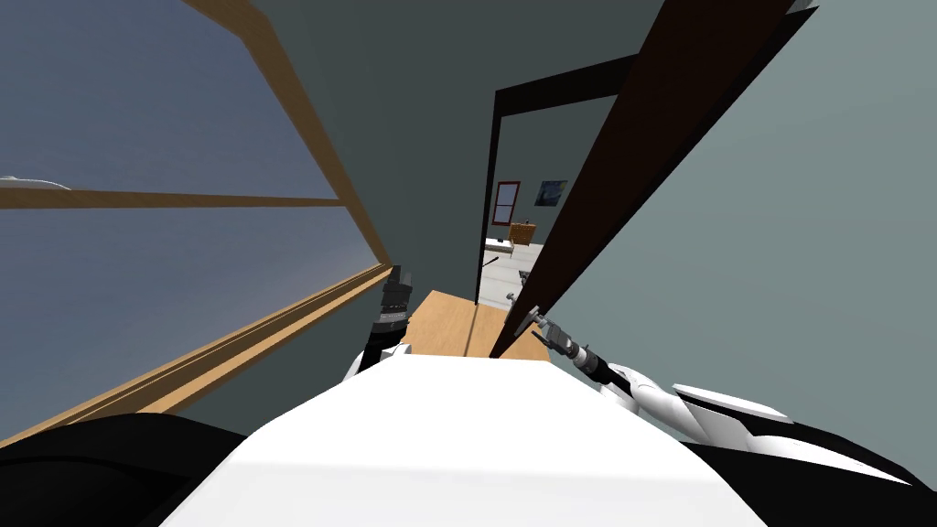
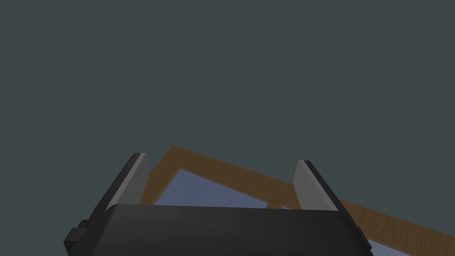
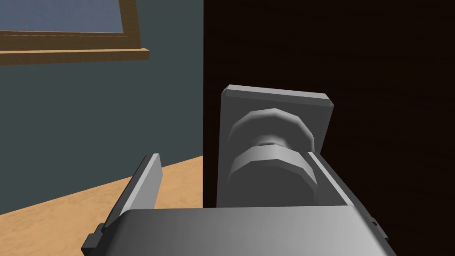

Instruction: Pull the door open

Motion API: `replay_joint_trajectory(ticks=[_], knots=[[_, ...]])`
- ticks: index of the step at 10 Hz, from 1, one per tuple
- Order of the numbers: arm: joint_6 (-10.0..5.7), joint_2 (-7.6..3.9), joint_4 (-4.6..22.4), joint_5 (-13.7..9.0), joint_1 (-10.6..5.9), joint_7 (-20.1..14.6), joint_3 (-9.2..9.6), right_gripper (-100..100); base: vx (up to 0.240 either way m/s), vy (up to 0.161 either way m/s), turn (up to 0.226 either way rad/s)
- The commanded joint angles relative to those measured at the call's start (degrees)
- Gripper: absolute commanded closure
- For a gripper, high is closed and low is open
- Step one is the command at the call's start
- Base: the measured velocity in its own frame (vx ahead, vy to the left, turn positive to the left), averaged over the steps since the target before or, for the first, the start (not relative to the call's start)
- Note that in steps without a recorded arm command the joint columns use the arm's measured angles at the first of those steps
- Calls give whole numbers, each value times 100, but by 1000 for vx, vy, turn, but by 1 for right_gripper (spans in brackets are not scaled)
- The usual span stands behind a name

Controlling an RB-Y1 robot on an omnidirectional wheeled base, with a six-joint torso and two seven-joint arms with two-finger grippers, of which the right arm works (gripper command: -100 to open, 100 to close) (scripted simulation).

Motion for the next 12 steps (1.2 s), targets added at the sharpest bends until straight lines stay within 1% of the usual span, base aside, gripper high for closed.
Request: replay_joint_trajectory(ticks=[1, 2, 3, 6, 7, 8, 9, 11, 12], knots=[[-18, 93, -243, 120, 127, 0, 153, 100, 8, -2, 17], [-18, 93, -139, 120, 127, 0, 153, 100, 5, 13, -14], [-18, 93, -243, 120, 127, 0, 153, 100, 2, 2, -12], [-18, 93, -243, 120, 127, 0, 153, 100, 3, -1, 6], [-5, 42, 101, -65, 16, -124, 59, 100, 16, -1, 89], [-20, 97, 205, -100, 17, -179, 89, 100, -5, -11, 139], [-50, 182, 369, -156, 21, -264, 135, 100, -29, -5, 132], [-98, 274, 557, -220, 27, -362, 188, 100, -27, -4, 77], [-114, 298, 608, -237, 30, -387, 202, 100, -24, -2, 59]])
